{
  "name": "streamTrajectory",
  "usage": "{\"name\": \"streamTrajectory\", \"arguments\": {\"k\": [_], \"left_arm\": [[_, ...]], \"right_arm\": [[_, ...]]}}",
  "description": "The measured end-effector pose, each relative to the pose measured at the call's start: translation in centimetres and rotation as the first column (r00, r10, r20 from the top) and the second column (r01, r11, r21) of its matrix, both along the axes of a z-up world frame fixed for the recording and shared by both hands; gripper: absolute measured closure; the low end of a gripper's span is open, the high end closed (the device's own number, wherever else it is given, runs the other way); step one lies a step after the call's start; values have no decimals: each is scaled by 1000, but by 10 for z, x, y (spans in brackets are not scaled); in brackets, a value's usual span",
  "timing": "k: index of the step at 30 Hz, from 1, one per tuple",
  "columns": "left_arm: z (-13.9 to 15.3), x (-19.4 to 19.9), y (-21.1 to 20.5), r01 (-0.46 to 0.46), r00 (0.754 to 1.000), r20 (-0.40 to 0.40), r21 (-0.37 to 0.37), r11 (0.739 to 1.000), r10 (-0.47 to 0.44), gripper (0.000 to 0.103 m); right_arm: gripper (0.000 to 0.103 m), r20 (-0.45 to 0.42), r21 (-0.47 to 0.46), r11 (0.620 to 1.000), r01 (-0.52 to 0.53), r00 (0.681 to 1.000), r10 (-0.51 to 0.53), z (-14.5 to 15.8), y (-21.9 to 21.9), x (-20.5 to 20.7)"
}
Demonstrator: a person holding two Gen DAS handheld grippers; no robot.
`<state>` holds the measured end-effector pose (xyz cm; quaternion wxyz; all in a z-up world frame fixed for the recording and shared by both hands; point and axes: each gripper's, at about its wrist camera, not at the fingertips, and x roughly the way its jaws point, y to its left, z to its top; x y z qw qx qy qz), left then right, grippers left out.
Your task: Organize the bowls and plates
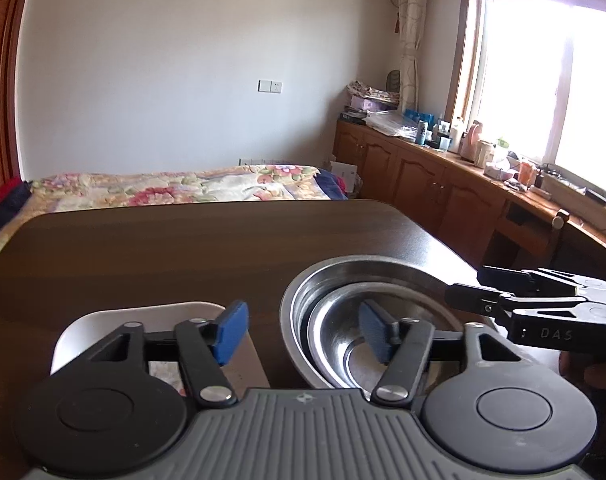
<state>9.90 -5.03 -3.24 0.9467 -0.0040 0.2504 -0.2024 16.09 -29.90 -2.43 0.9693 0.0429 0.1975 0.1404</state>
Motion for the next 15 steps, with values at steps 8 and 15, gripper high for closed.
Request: {"name": "streamTrajectory", "arguments": {"k": [8,15], "left_arm": [[-19,3,-2,17,999,-35,-6,1000,-17,12],[-22,0,-8,29,999,-42,3,1000,-29,24]], "right_arm": [[16,-19,33,999,11,1000,-11,-12,0,0],[16,-23,41,999,14,1000,-13,-20,3,-4]]}}
